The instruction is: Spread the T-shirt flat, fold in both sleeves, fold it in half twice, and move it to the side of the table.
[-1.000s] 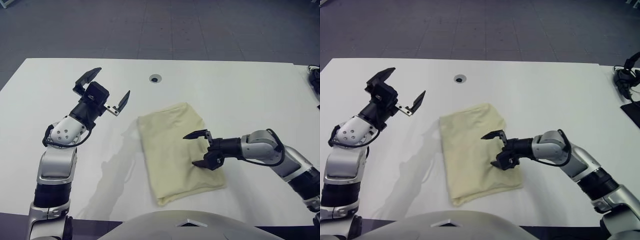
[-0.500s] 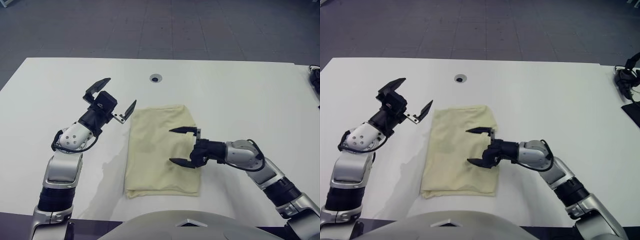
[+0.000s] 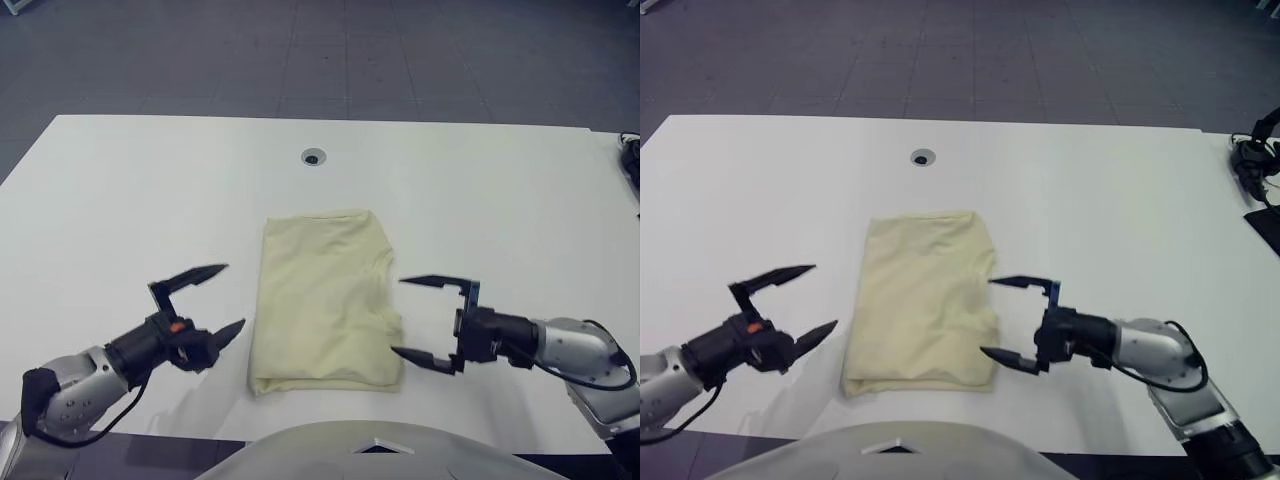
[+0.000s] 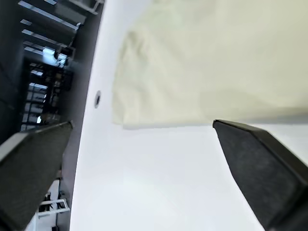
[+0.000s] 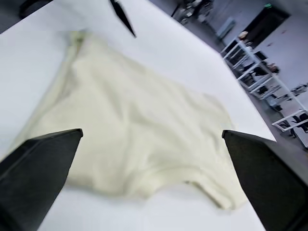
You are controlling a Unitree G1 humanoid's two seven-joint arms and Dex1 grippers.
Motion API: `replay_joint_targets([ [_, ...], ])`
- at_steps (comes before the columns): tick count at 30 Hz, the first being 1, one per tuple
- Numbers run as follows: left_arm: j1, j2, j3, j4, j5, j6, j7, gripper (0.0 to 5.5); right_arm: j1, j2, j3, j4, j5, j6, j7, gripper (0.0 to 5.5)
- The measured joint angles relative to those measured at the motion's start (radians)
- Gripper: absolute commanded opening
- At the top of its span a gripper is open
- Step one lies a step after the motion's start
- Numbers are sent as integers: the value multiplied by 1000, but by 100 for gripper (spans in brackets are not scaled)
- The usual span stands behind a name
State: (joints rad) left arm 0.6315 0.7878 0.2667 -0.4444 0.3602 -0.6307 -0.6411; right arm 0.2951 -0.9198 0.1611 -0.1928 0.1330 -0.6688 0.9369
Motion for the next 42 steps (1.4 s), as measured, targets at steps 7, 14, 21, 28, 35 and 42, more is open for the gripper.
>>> replay_joint_targets([
  [7, 36, 70, -10, 109, 110, -136, 33, 507, -19, -25, 8, 100, -195, -183, -21, 535],
  [14, 28, 71, -145, 84, 95, -120, 24, 381, -102, 25, 87, 126, -282, -211, -76, 431],
  [21, 48, 98, -226, 44, 15, -57, -48, 249, -106, 42, 175, 110, -286, -192, -78, 305],
  [28, 58, 106, -256, 32, 8, -32, -72, 125, -101, 30, 216, 108, -283, -185, -71, 186],
  [35, 20, 126, -259, 52, 11, -21, -72, 11, -104, 30, 243, 104, -283, -167, -65, 71],
  [42, 2, 130, -275, 76, 6, -17, -72, 6, -109, 29, 249, 104, -269, -146, -46, 3],
])
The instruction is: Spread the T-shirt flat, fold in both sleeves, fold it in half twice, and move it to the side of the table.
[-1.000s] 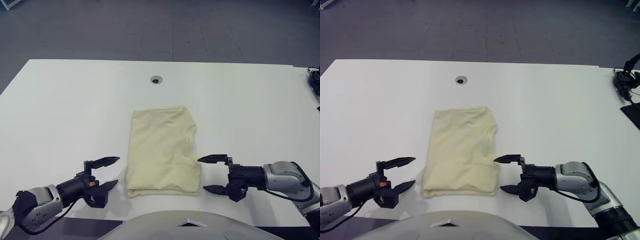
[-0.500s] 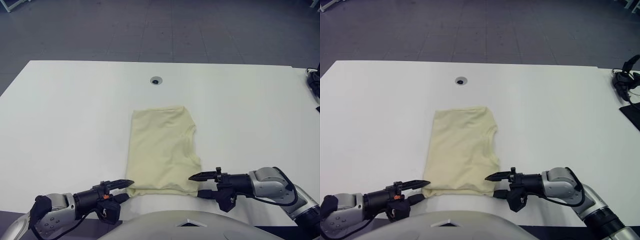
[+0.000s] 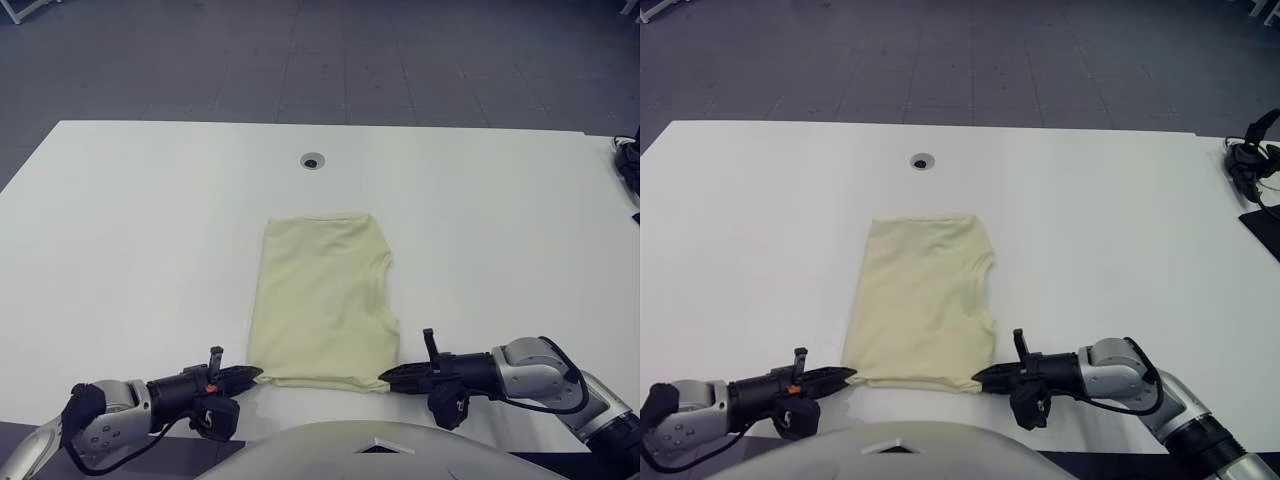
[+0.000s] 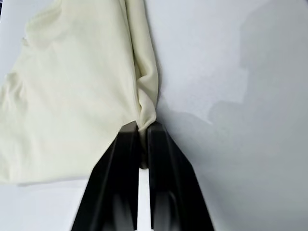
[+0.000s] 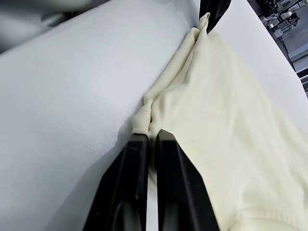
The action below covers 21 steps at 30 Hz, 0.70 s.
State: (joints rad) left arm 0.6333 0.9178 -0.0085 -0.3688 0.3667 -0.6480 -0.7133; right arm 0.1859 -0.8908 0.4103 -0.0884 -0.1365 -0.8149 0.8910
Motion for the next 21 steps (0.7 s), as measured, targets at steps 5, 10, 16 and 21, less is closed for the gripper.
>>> replay_joint_targets([
  [5, 41, 14, -3, -21, -101, 61, -49, 6, 22, -32, 22, -51, 121, 129, 67, 3],
  [10, 181, 100, 48, -139, -399, 217, -196, 6, 60, -133, -7, -148, 451, 458, 225, 3],
  [16, 377, 157, 278, -302, -729, 310, -396, 6, 186, -300, -216, -345, 902, 735, 395, 3],
  [21, 461, 145, 429, -389, -823, 353, -533, 6, 334, -321, -433, -492, 1125, 864, 457, 2],
])
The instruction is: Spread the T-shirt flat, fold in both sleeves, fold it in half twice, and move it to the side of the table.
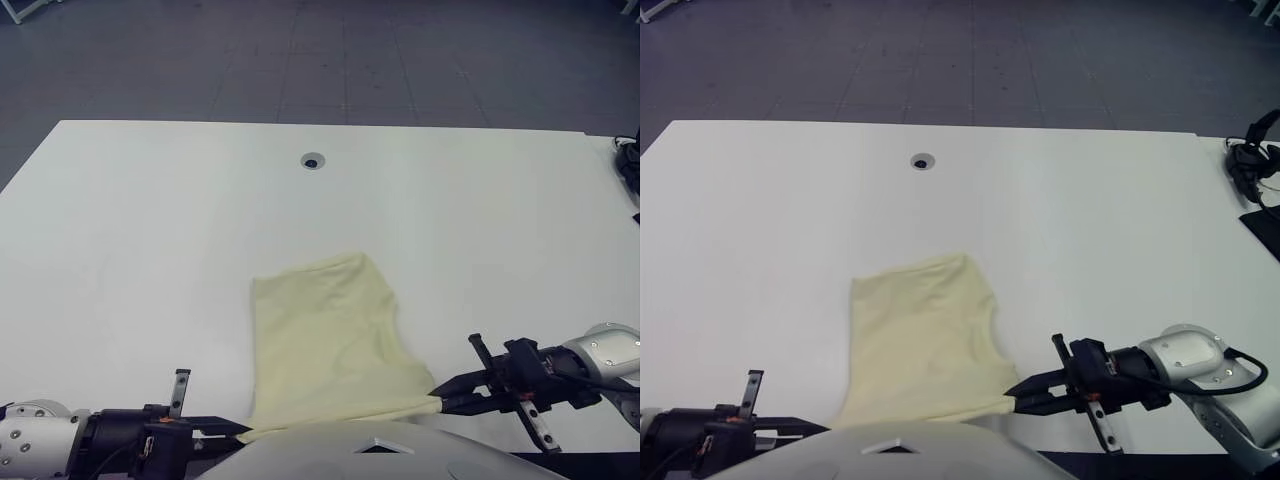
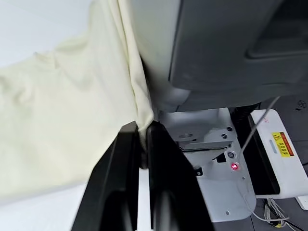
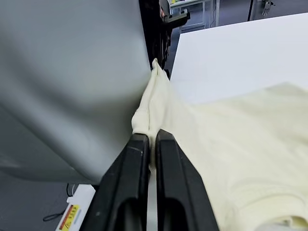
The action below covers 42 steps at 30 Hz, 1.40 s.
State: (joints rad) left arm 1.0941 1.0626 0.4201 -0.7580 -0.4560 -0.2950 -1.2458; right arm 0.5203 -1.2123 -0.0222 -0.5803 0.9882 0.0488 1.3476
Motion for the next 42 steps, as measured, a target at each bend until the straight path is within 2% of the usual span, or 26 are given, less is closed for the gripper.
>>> replay_joint_targets([
  [4, -62, 1, 55, -25, -87, 58, -32, 6, -9, 20, -42, -24, 4, 56, 6, 2],
  [9, -271, 45, 55, 0, -138, 155, -53, 6, -182, 110, -13, 41, -106, 109, -50, 2],
  [12, -457, 73, -20, 50, -131, 194, -30, 6, -277, 152, -3, 87, -144, 131, -67, 2],
  [16, -747, 55, -207, 168, -56, 244, 12, 6, -390, 215, 37, 185, -234, 137, -73, 2],
  [21, -1076, -74, -433, 387, 117, 273, 72, 6, -533, 308, 82, 352, -378, 109, -95, 2],
  [27, -1238, -188, -555, 558, 308, 241, 163, 6, -619, 380, 155, 493, -563, 34, -121, 2],
  [28, -1240, -193, -569, 572, 324, 231, 166, 6, -633, 396, 163, 512, -581, 34, -132, 39],
  [33, -1240, -216, -588, 607, 367, 225, 179, 6, -669, 433, 171, 559, -637, 52, -177, 115],
  [34, -1240, -222, -589, 612, 377, 233, 192, 42, -669, 433, 171, 562, -646, 55, -181, 130],
  [39, -1266, -300, -577, 656, 408, 280, 324, 114, -672, 431, 134, 580, -658, 63, -206, 206],
  [42, -1319, -402, -539, 688, 422, 331, 482, 166, -673, 417, 105, 573, -660, 62, -208, 256],
])
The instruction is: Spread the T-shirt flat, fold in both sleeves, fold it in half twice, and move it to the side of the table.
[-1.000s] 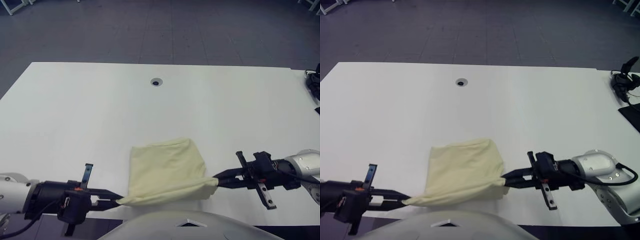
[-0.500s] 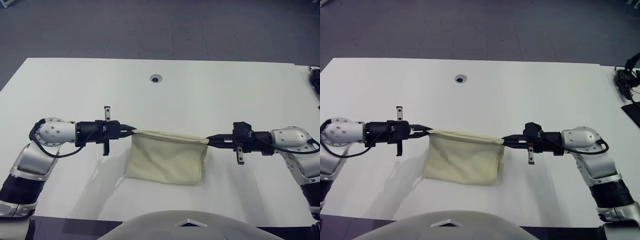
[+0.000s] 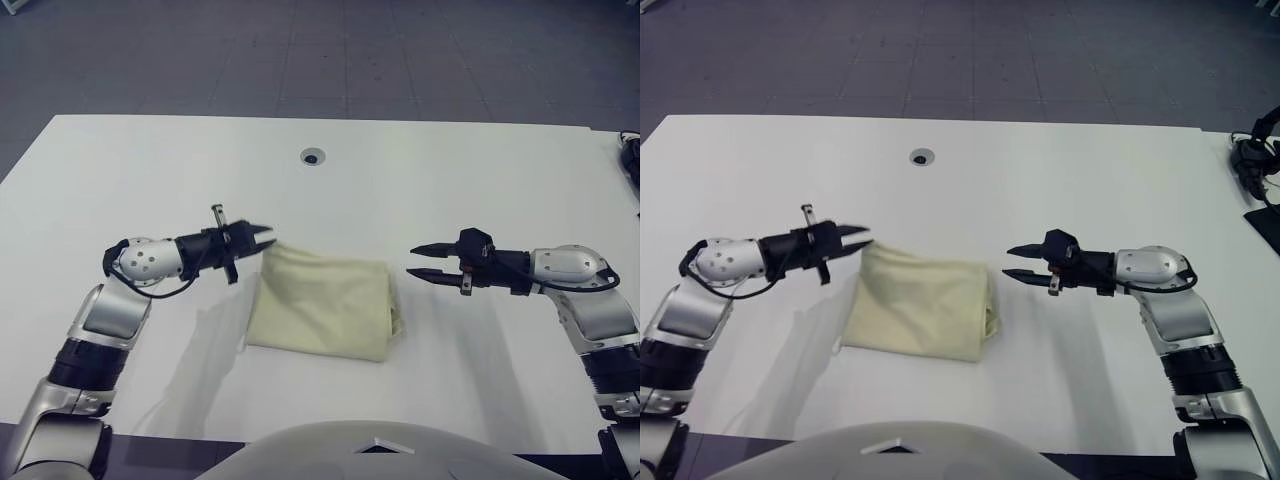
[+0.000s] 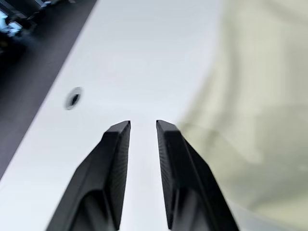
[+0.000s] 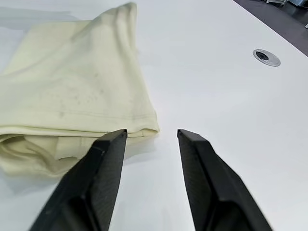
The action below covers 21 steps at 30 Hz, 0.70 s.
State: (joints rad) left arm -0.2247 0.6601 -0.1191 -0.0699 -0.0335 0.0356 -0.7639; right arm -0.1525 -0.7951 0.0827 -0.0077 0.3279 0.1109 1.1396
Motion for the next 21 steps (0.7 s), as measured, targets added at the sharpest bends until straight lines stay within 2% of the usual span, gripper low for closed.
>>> replay_joint_targets([
  [5, -52, -128, 13, 58, 13, 60, 149, 252, -6, 34, 0, -125, -7, -1, -37, 339],
  [8, -46, -143, 31, 75, 44, 85, 233, 295, -28, 112, 59, -192, -27, -11, -77, 380],
  [11, -33, -170, 107, 64, 48, 95, 338, 345, -70, 205, 148, -204, -86, -41, -118, 428],
  [16, -8, -262, 292, -77, 42, 56, 594, 424, -228, 370, 336, 7, -297, -178, -172, 503],
  [18, 15, -290, 312, -147, 45, 34, 645, 458, -282, 411, 383, 110, -359, -236, -181, 535],
  [21, 97, -339, 281, -217, 66, 19, 673, 508, -356, 447, 418, 254, -439, -310, -208, 540],
])
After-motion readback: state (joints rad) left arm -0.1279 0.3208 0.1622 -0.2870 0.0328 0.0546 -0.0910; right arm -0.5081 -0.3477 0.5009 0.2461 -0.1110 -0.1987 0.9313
